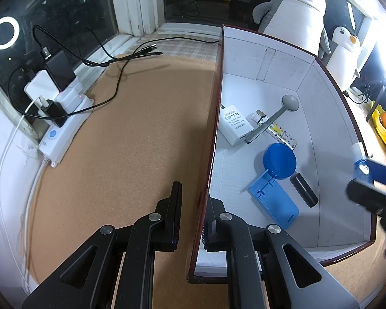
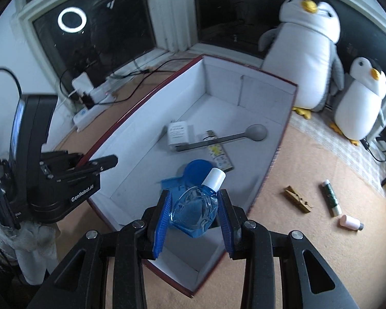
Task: Organize rigid objects
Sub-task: 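Carry the eye-drop bottle into the box and open the right gripper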
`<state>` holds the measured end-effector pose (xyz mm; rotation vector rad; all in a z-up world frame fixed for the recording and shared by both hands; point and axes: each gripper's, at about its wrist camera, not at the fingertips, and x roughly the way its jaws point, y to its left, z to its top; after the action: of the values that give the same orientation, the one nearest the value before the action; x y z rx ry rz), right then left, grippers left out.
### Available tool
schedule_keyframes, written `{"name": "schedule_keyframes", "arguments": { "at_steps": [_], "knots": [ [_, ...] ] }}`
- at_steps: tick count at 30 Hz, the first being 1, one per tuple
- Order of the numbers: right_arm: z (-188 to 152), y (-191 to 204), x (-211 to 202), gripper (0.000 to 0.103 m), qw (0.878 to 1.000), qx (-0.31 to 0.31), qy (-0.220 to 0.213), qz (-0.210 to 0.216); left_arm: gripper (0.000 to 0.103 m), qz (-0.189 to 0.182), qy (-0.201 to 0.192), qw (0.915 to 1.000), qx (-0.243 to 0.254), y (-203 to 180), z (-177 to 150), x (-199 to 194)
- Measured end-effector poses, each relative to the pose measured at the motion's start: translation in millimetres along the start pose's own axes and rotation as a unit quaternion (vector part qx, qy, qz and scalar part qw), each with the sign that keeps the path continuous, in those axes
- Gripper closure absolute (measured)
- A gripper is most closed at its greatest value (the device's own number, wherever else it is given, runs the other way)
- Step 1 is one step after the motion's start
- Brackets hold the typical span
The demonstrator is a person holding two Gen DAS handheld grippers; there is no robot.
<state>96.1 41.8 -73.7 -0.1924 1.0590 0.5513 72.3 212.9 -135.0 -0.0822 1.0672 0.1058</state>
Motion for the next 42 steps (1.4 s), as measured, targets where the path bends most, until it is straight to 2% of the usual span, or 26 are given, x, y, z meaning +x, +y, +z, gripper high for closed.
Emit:
{"name": "schedule_keyframes", "arguments": {
  "at_steps": [17,20,22,33,38,42],
  "knots": [
    [6,20,45,0.07,0.998,-0.031,0.045,0.013,0.092,-0.001,0.001,1.0,-0.003,-1,1,-1],
    [6,21,45,0.065,0.998,-0.032,0.042,0.016,0.092,-0.001,0.001,1.0,-0.004,-1,1,-1],
    [6,22,43,0.059,0.999,-0.032,0.039,0.019,0.092,0.0,0.001,1.0,-0.003,-1,0,-1],
    [6,8,16,0.059,0.999,0.0,0.007,0.035,0.092,0.0,0.0,1.0,-0.003,-1,0,0],
    [-3,-10,-11,0.059,0.998,0.032,-0.02,0.048,0.092,0.0,-0.001,1.0,-0.002,1,-1,-1],
    [-19,-37,-34,0.059,0.996,0.063,-0.037,0.042,0.092,0.002,-0.002,1.0,-0.002,1,-2,-4]
  ]
}}
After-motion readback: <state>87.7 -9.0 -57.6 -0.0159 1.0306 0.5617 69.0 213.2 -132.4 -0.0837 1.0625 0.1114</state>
